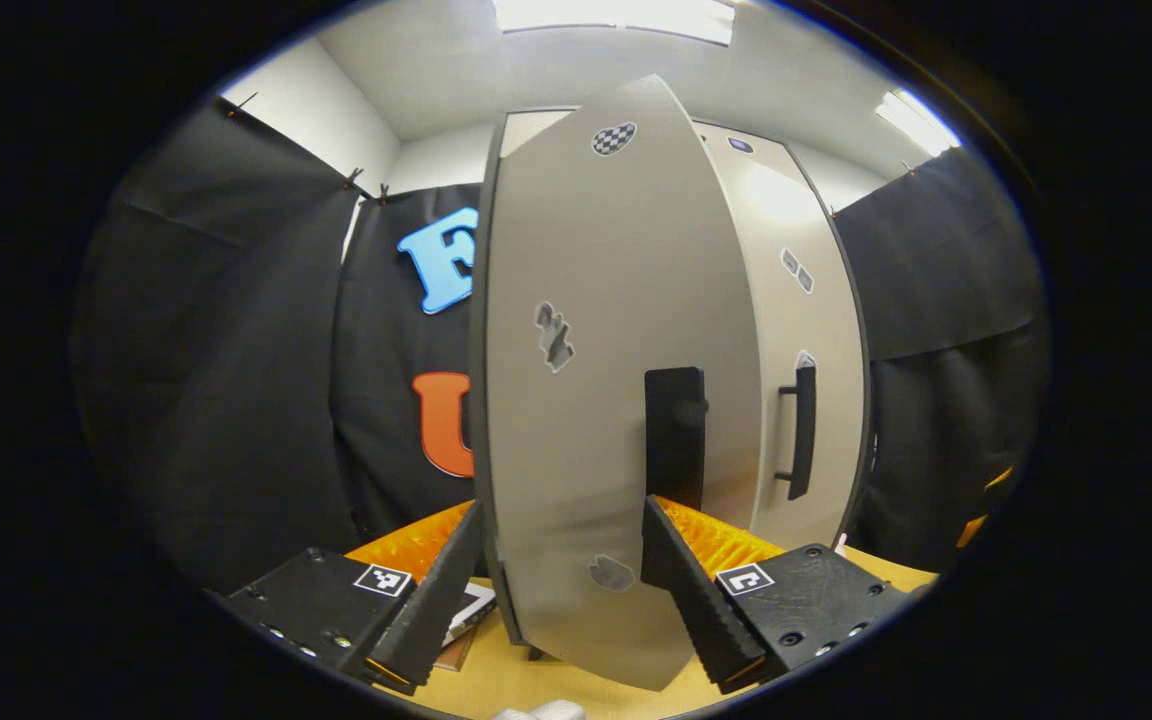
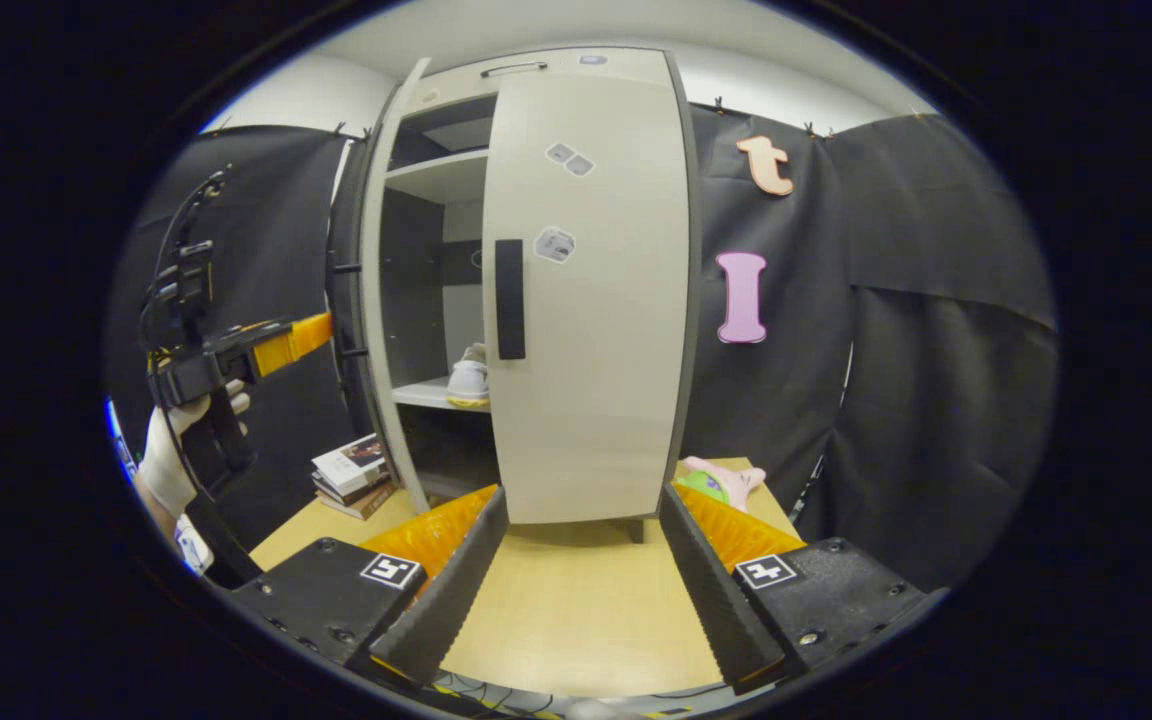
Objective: Grab one shoe with the right hand and put it into the shoe cabinet, grab the other shoe with the left hand and put it into the shoe cabinet; then close the right door with the right hand and the left door with the left hand.
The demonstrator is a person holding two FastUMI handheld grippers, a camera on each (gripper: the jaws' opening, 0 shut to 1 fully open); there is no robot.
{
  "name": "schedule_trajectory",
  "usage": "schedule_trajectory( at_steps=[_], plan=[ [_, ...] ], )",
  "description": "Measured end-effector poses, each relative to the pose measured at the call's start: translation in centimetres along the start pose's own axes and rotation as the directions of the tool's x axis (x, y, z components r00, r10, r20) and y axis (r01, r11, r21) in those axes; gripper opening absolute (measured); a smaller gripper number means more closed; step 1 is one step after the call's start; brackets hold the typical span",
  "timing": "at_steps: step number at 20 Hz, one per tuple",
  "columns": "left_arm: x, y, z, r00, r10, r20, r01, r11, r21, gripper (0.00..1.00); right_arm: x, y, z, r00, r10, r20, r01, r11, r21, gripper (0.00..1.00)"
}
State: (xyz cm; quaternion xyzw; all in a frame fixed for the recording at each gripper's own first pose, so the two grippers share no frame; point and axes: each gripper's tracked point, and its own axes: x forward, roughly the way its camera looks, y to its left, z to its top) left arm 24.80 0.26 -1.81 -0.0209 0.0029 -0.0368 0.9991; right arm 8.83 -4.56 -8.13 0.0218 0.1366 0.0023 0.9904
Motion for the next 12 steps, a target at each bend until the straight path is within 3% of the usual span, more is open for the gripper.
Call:
schedule_trajectory(
  at_steps=[1, 2, 4, 7, 8, 12],
  plan=[
    [0.4, -0.2, -0.1, 1.0, 0.004, -0.009, -0.004, 1.0, 0.01, 1.0, -0.1, -0.4, 0.2, 1.0, -0.006, 0.005, 0.006, 1.0, 0.0, 1.0],
    [0.3, -0.5, -0.3, 1.0, -0.003, -0.015, 0.003, 1.0, 0.016, 0.96, -0.2, -0.9, 0.3, 1.0, -0.011, 0.011, 0.011, 1.0, 0.003, 0.99],
    [0.1, -1.3, -0.6, 1.0, -0.014, -0.027, 0.014, 1.0, 0.012, 1.0, -0.2, -1.4, 0.7, 1.0, -0.018, 0.026, 0.018, 1.0, 0.012, 0.99],
    [-0.8, -2.0, -0.9, 0.999, -0.033, -0.039, 0.033, 0.999, 0.002, 0.96, 0.0, -1.6, 0.8, 0.999, -0.021, 0.031, 0.021, 1.0, 0.019, 0.99],
    [-1.0, -2.1, -0.9, 0.999, -0.04, -0.037, 0.039, 0.999, -0.011, 1.0, 0.1, -1.4, 0.8, 0.999, -0.016, 0.031, 0.016, 1.0, 0.023, 1.0],
    [-2.7, -1.5, -1.6, 0.996, -0.04, -0.074, 0.038, 0.999, -0.024, 0.96, 0.1, 0.2, 0.7, 1.0, 0.013, 0.025, -0.014, 1.0, 0.018, 0.99]
  ],
)
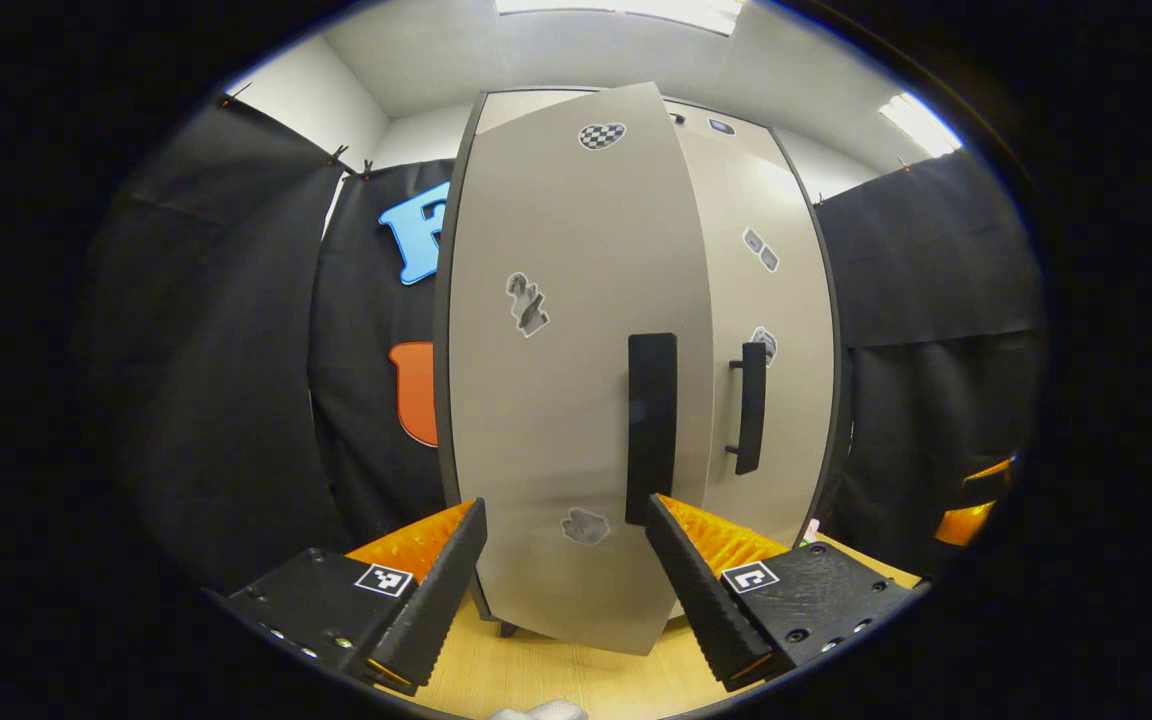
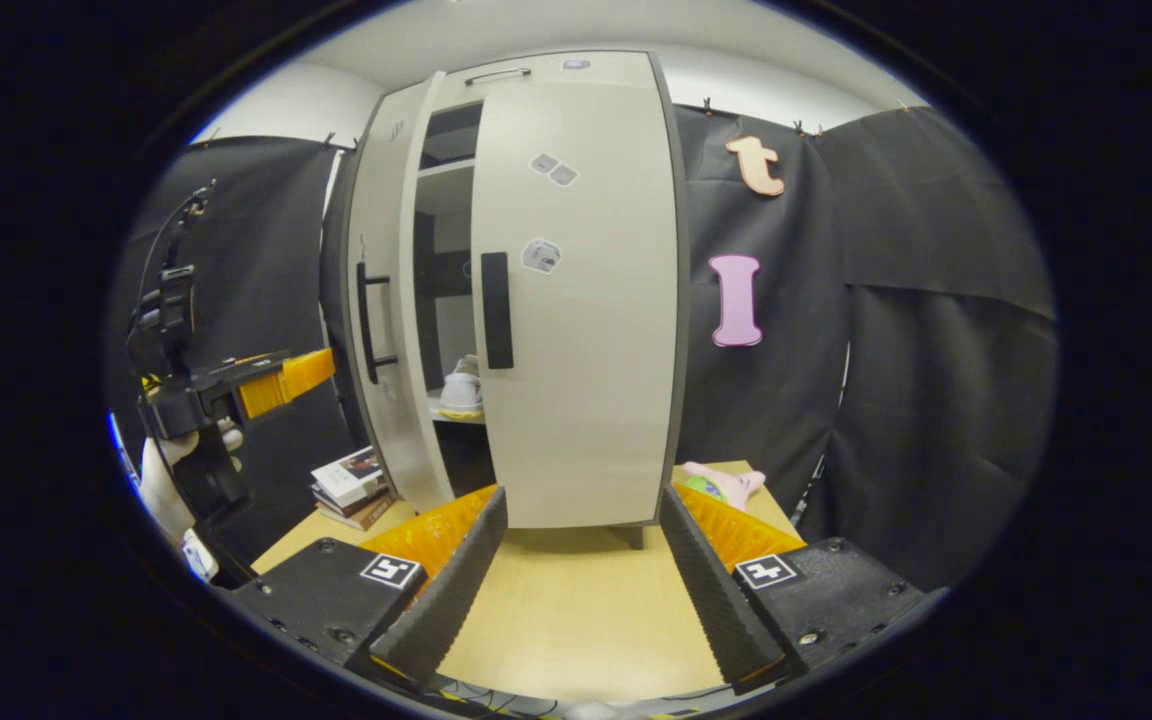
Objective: Grab one shoe with the right hand and put it into the shoe cabinet, grab the other shoe with the left hand and put it into the shoe cabinet; then close the right door with the right hand and the left door with the left hand.
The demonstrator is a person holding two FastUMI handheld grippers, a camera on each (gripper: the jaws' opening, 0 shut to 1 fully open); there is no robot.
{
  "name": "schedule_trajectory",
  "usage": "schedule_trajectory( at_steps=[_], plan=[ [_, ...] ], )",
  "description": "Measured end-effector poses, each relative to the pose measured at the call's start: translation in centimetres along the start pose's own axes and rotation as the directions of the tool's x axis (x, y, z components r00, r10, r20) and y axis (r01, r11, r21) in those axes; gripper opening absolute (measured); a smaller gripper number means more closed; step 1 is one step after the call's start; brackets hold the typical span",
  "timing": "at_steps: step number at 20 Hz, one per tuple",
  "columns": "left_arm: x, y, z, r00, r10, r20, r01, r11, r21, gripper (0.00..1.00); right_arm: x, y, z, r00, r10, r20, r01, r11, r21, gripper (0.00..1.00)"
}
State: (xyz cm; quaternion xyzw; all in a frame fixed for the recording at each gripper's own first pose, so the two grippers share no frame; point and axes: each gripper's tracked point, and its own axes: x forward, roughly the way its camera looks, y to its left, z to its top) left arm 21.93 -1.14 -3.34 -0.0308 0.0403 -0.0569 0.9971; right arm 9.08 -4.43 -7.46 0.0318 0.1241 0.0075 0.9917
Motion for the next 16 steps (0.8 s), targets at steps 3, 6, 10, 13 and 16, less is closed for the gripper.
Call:
schedule_trajectory(
  at_steps=[3, 6, 10, 13, 16],
  plan=[
    [-1.5, 0.6, -0.2, 1.0, 0.006, -0.008, -0.006, 1.0, 0.001, 0.96, -0.2, 1.9, 0.3, 0.999, 0.036, 0.009, -0.036, 0.999, 0.001, 1.0],
    [-3.2, 1.2, -0.5, 1.0, 0.009, -0.025, -0.009, 1.0, 0.002, 0.96, -0.6, 3.3, 0.8, 0.998, 0.051, 0.03, -0.051, 0.999, -0.007, 1.0],
    [-5.0, 1.5, -0.2, 1.0, -0.003, -0.021, 0.003, 1.0, 0.017, 1.0, -1.1, 4.9, 1.0, 0.997, 0.056, 0.043, -0.056, 0.998, -0.018, 1.0],
    [-6.4, 1.9, -0.2, 1.0, -0.014, -0.017, 0.015, 1.0, 0.023, 1.0, -1.5, 6.0, 1.1, 0.997, 0.055, 0.052, -0.054, 0.998, -0.017, 0.99],
    [-7.5, 1.5, -0.5, 0.999, -0.033, -0.018, 0.033, 0.999, 0.012, 0.96, -1.7, 6.9, 1.2, 0.996, 0.062, 0.061, -0.061, 0.998, -0.018, 0.99]
  ],
)
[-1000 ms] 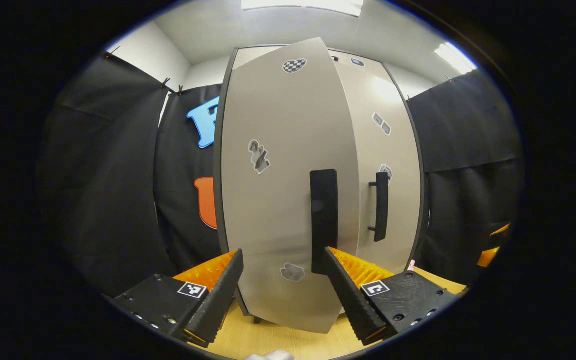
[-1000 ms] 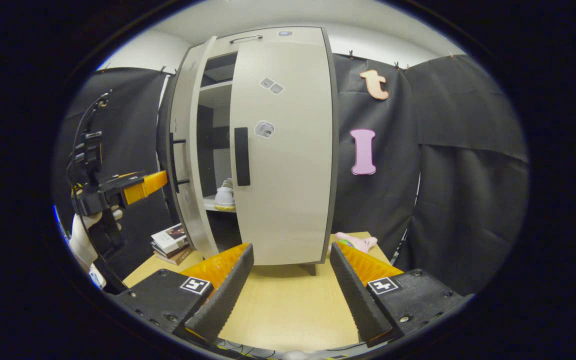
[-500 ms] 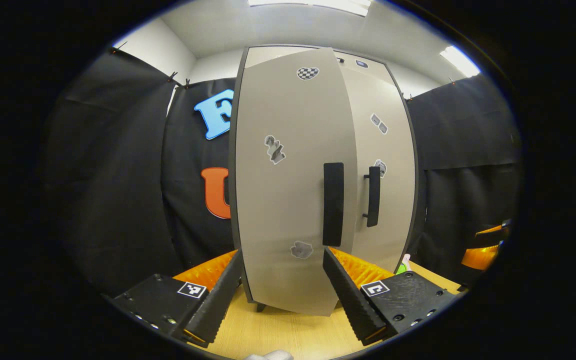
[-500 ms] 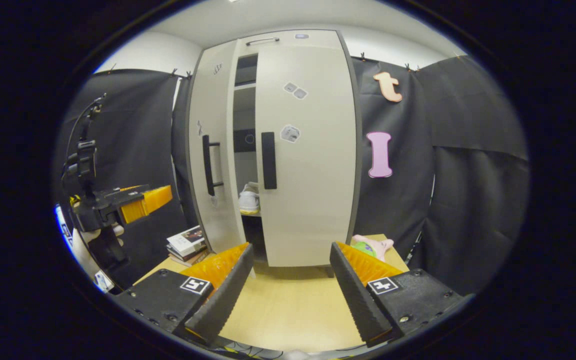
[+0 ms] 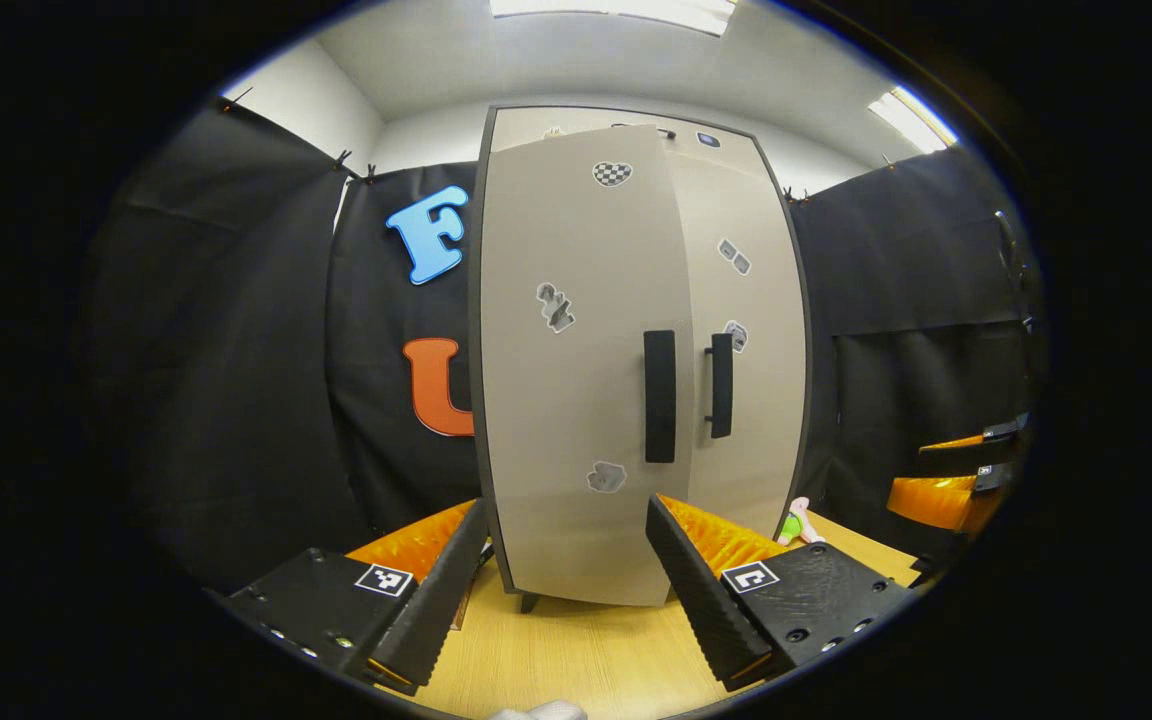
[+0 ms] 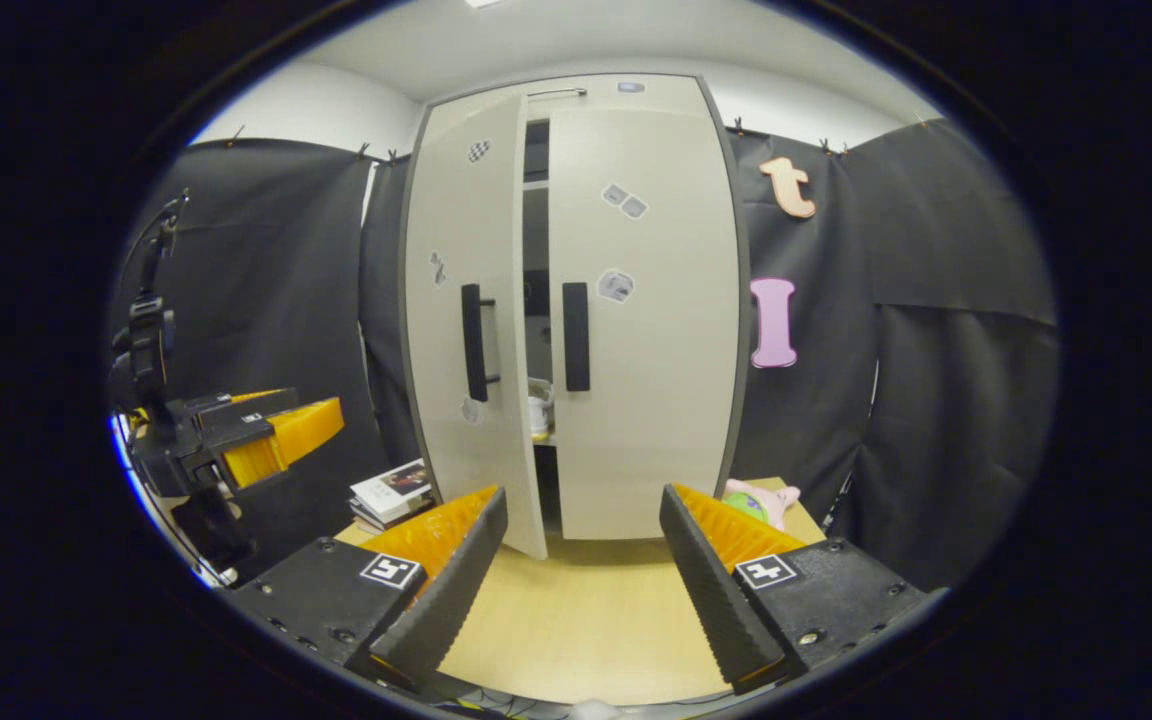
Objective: Grab one shoe with the right hand and put it into the shoe cabinet, grab the other shoe with the left hand and put it into the shoe cabinet; then close the right door with the right hand and the left door with the left hand.
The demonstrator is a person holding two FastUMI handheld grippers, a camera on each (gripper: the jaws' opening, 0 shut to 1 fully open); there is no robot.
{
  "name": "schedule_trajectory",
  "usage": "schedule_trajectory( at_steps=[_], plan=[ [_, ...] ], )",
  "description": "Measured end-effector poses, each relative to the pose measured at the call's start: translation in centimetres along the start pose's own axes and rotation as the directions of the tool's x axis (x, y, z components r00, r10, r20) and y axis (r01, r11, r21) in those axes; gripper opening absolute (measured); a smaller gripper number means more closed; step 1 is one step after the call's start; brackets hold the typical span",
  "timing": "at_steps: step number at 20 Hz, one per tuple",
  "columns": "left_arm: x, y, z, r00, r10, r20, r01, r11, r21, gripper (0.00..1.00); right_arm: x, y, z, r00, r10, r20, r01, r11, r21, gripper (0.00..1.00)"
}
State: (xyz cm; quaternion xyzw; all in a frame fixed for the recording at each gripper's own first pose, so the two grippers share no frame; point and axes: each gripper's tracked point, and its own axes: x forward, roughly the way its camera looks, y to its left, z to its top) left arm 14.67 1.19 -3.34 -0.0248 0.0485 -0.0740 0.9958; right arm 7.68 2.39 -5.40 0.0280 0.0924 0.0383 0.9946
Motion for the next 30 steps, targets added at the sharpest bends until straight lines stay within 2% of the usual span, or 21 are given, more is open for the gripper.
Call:
schedule_trajectory(
  at_steps=[5, 7, 8, 20, 30],
  plan=[
    [-0.9, -1.1, -0.3, 1.0, -0.027, -0.015, 0.026, 0.999, -0.033, 0.96, -0.4, 1.4, 0.8, 0.999, 0.013, 0.036, -0.014, 1.0, 0.014, 1.0],
    [-1.0, -1.5, -0.4, 0.999, -0.037, -0.019, 0.036, 0.999, -0.039, 1.0, -0.4, 1.3, 0.9, 0.999, 0.001, 0.047, -0.002, 1.0, 0.018, 0.99],
    [-1.1, -1.5, -0.4, 0.999, -0.034, -0.02, 0.034, 0.999, -0.036, 0.96, -0.5, 1.1, 0.8, 0.999, -0.009, 0.049, 0.008, 1.0, 0.019, 0.99],
    [-1.7, -0.4, -0.9, 0.999, 0.022, -0.041, -0.023, 0.999, -0.023, 0.96, -0.8, -1.7, 0.9, 0.994, -0.094, 0.056, 0.092, 0.995, 0.043, 0.99],
    [-2.0, 0.4, -0.6, 0.998, 0.055, -0.042, -0.056, 0.998, -0.018, 0.96, -0.5, -3.0, 1.7, 0.989, -0.122, 0.078, 0.119, 0.992, 0.05, 0.99]
  ],
)
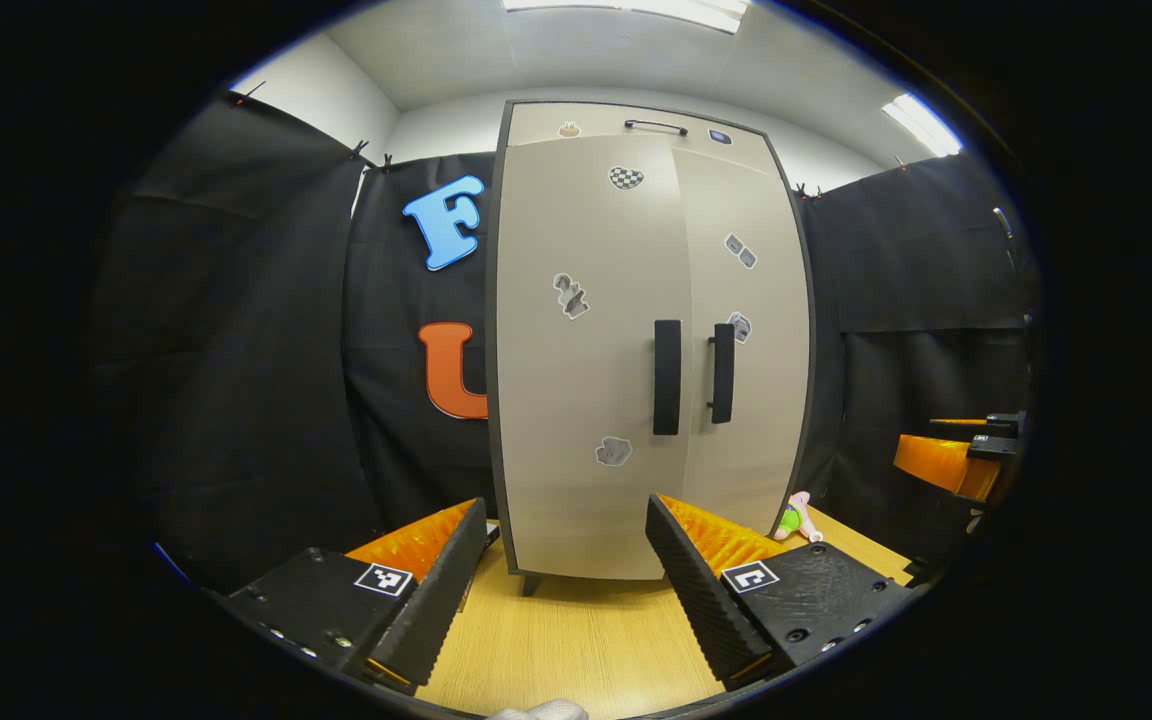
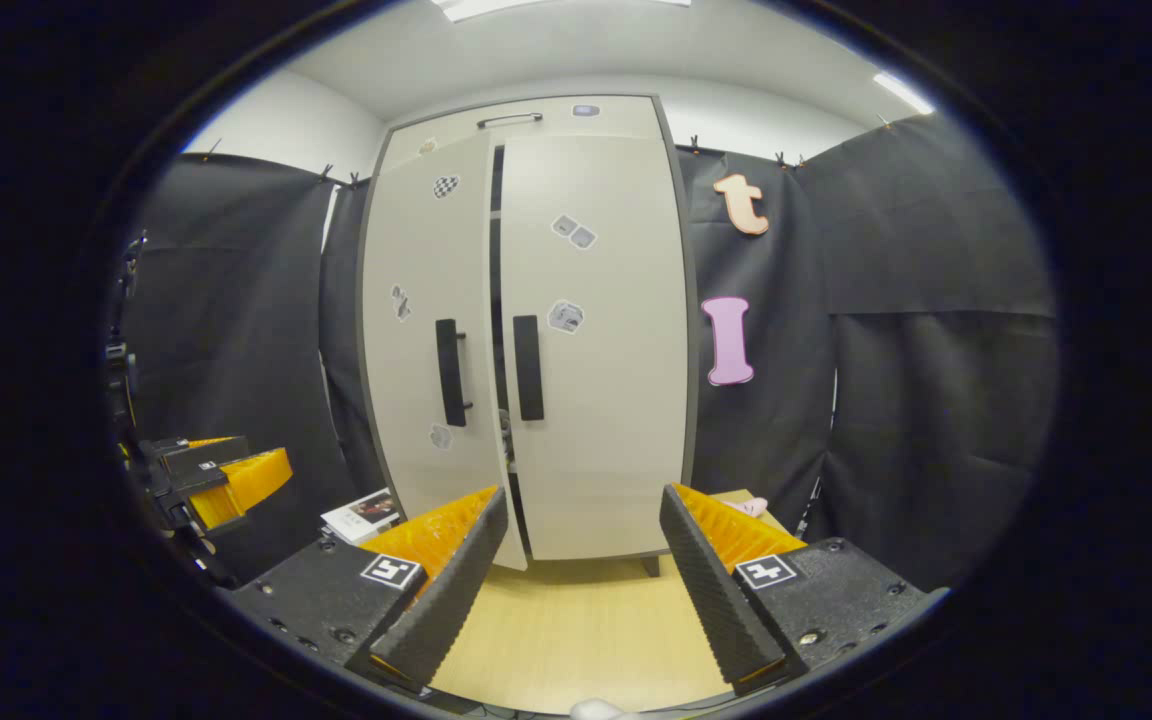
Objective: Grab one shoe with the right hand and put it into the shoe cabinet, grab the other shoe with the left hand and put it into the shoe cabinet; then close the right door with the right hand and the left door with the left hand.
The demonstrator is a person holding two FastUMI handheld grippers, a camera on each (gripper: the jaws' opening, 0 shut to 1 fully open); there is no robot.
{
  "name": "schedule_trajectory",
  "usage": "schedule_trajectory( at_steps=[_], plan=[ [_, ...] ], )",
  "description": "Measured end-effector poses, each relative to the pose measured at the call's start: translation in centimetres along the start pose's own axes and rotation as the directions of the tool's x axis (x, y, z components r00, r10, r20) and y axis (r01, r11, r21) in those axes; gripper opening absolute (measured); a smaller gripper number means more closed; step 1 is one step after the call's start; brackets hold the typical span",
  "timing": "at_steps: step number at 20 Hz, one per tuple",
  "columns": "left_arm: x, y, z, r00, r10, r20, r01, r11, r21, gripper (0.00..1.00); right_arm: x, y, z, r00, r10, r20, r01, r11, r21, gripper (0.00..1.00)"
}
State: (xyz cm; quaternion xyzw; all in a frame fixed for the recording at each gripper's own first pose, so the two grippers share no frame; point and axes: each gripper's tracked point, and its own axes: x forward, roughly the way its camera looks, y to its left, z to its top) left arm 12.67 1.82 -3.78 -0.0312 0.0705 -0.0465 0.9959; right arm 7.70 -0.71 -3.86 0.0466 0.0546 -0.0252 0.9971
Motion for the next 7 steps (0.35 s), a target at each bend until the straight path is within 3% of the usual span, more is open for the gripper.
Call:
schedule_trajectory(
  at_steps=[7],
  plan=[
    [-0.01, 0.6, 0.1, 1.0, 0.015, 0.004, -0.015, 1.0, -0.005, 0.96, 0.09, -0.32, 0.23, 1.0, -0.011, 0.002, 0.011, 1.0, -0.011, 0.99]
  ],
)
